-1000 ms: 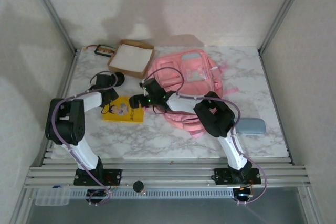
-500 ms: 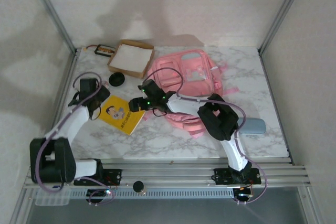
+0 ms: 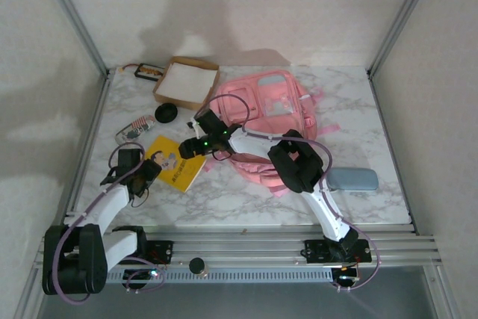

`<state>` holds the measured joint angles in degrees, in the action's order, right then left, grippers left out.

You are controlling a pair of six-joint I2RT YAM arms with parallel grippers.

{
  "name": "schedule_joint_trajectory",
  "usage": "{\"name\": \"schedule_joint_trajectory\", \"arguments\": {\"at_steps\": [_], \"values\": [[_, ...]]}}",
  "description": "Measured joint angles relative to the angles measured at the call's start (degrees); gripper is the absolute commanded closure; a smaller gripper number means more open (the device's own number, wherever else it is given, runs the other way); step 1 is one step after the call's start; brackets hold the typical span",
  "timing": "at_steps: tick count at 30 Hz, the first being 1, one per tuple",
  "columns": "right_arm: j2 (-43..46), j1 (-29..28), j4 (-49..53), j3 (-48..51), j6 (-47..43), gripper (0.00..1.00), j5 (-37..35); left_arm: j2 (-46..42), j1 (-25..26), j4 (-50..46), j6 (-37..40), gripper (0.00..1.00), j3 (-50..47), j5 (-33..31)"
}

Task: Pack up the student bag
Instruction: Rotate the book at the middle-left of the table.

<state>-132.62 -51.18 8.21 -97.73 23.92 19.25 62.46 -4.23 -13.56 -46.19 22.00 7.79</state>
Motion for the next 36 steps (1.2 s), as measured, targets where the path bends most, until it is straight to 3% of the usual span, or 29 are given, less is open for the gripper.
{"name": "schedule_joint_trajectory", "arguments": {"at_steps": [10,19,36], "values": [[0.0,-1.6,2.6,0.0,-1.7,0.41,7.0,3.0,-0.4,1.3,0.4,0.4,0.6,0.3],[3.4,-2.5,1.9,5.9,0.1,0.52,13.6,4.4,-0.4,1.8,1.9,0.43,1.2,1.2],[5.0,-2.3,1.0,8.5,4.4,0.67,16.7,5.1,0.2,1.8,2.6,0.45,1.6,0.9]]}}
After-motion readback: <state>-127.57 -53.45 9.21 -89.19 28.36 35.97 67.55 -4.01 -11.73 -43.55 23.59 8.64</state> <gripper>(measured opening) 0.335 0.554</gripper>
